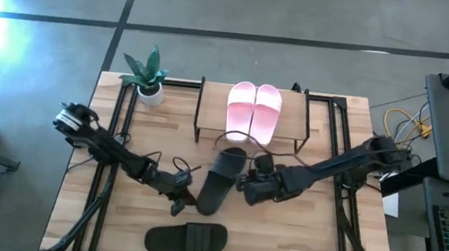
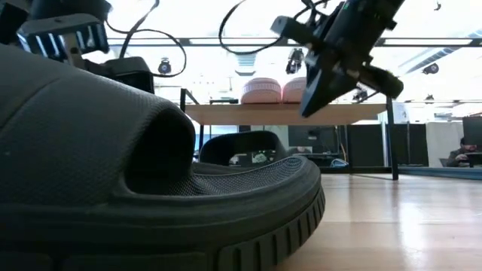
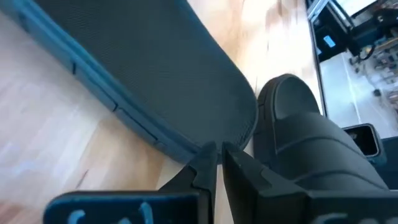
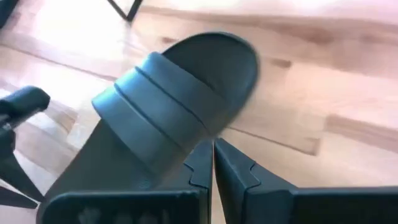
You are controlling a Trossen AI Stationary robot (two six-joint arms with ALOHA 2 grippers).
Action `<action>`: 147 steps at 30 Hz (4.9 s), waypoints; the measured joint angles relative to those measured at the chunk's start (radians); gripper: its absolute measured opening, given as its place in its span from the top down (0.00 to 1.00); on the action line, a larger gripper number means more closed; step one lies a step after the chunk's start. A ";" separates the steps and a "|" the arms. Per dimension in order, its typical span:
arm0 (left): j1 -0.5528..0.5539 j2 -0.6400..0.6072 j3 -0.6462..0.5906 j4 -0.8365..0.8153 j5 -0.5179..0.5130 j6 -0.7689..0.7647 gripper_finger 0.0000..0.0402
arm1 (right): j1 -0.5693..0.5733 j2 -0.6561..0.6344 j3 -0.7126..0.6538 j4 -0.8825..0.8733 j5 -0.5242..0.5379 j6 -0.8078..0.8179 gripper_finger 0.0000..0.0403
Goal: Pick and place slides into the shelf
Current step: Put the top black slipper under the shelf
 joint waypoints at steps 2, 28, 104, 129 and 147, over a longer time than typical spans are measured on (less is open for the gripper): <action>0.003 0.039 0.016 0.037 0.002 -0.002 0.97 | 0.001 -0.032 -0.001 -0.033 0.000 -0.002 0.98; 0.108 -0.103 0.073 -0.335 -0.142 0.020 0.97 | 0.086 -0.108 -0.005 -0.102 -0.116 -0.095 0.98; 0.047 0.276 0.734 -0.650 0.156 0.649 1.00 | 0.498 -0.124 -0.039 -0.276 -0.028 0.545 0.98; 0.182 0.386 0.807 -0.730 0.071 0.955 1.00 | 0.564 -0.124 -0.097 -0.320 -0.029 0.692 0.98; 0.418 0.387 0.805 -0.693 -0.101 1.125 1.00 | 0.563 -0.123 -0.098 -0.338 -0.029 0.744 0.98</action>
